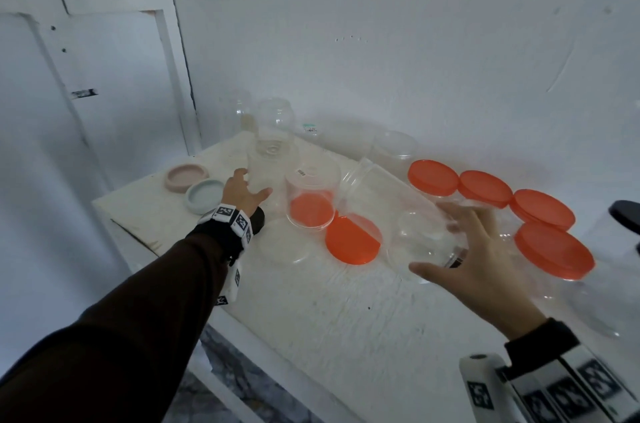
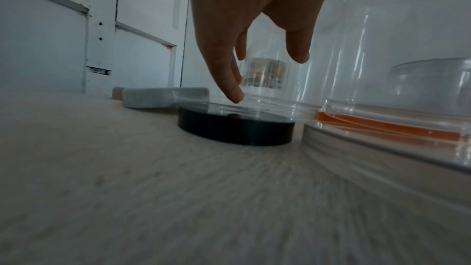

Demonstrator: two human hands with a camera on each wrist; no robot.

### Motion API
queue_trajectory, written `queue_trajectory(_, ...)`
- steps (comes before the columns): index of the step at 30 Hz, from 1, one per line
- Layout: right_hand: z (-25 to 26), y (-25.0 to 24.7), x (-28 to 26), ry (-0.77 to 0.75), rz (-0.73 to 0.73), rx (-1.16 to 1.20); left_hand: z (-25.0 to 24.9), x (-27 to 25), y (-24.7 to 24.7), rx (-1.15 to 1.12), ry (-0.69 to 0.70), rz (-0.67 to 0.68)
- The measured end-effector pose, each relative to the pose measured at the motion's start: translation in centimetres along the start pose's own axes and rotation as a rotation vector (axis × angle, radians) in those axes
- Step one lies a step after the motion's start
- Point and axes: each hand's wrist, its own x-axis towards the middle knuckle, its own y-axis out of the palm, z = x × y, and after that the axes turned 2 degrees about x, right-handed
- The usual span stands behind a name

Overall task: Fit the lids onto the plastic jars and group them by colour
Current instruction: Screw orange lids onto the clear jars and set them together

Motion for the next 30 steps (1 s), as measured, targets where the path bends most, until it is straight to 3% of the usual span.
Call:
queue_trajectory(7, 1.1, 3.2, -0.5, 0.048, -0.032, 0.062, 0.3, 1.0, -0.5, -0.001, 0.045, 0.085)
queue_trajectory(15, 1.6, 5.8, -0.9, 0.231, -0.009, 0.282, 1.6, 0.9, -2.1, 0.046, 0.094, 0.163)
queue_trajectory(24, 0.6, 7.6, -0.7, 0.309, 0.109, 0.338, 2.8, -0.1, -4.4, 0.529, 0.301, 0.514)
queue_trajectory(30, 0.0, 8.7, -1.1, 0.327, 0.171, 0.282, 2.8, -0.4, -4.5, 0.698, 0.327, 0.552)
